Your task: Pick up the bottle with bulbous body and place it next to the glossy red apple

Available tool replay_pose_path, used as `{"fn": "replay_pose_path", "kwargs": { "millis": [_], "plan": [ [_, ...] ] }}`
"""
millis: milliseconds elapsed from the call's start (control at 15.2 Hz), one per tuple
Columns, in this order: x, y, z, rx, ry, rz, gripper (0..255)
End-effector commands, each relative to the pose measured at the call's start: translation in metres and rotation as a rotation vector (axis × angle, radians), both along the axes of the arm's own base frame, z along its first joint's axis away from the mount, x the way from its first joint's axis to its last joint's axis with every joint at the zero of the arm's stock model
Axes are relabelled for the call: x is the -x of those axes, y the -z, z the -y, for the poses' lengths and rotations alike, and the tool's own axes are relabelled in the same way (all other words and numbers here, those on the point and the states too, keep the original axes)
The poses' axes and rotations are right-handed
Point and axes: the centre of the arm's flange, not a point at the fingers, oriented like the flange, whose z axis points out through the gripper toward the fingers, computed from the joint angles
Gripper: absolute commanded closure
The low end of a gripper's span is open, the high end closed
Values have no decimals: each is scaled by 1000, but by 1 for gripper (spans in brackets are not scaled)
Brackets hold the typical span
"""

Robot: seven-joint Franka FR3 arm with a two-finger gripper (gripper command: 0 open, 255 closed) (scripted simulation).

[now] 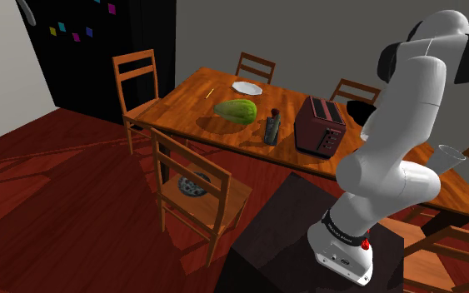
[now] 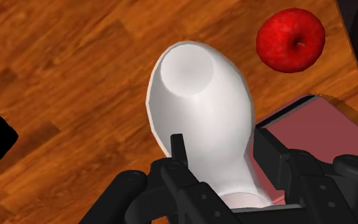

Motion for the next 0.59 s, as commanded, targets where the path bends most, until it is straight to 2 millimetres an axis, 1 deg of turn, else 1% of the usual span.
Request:
{"fn": "replay_pose_path", "kwargs": {
  "millis": [0,528],
  "plan": [
    [0,10,0,1,0,0,255],
    [0,52,0,1,0,0,255]
  ]
}}
